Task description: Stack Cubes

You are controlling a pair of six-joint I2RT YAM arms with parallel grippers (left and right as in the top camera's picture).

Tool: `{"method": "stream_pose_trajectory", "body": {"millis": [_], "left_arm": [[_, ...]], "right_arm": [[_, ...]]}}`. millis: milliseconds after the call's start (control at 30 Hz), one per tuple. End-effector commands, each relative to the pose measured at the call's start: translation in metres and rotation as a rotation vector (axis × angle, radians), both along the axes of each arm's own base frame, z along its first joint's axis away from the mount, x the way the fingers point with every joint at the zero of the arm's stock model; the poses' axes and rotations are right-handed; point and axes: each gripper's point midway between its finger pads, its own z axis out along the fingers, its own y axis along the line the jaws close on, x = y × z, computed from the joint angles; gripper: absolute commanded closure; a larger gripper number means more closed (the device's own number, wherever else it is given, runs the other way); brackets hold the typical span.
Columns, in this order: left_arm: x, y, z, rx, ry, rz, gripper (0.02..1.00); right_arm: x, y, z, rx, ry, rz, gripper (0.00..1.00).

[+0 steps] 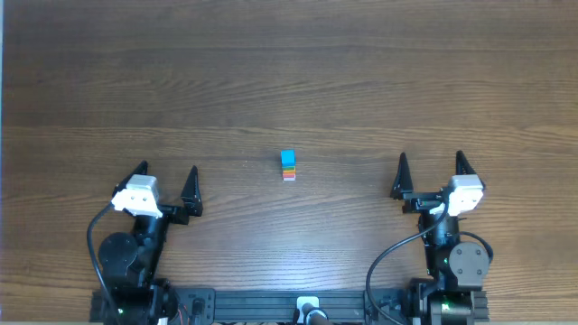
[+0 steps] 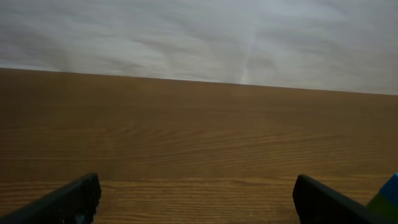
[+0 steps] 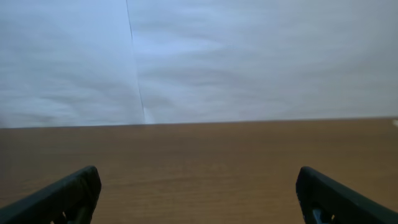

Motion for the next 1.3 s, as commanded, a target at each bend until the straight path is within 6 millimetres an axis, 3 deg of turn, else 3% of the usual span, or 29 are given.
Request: {"method": "stream_pose_trajectory", "body": {"millis": [33,367,533,1300], "left_arm": [[0.000,-0.003,-0.001,0.013,-0.004,-0.015,0.020],[0.000,-0.003,-0.001,0.013,-0.004,-0.015,0.023],[0.000,-0.003,-0.001,0.013,-0.004,-0.015,0.020],[0.000,-0.003,-0.001,0.013,-0.004,-0.015,0.020]], "right_arm": [[-0.001,0.001,-0.003,0.050,-0.002,0.015,0.009],[-0.002,0.000,-0.020,0.055,0.064,0.009,0.009],[-0.003,0.001,-0.048,0.063,0.180,0.007,0.009],[-0.002,0.000,-0.047,0.063,0.175,0.002,0.007]]}}
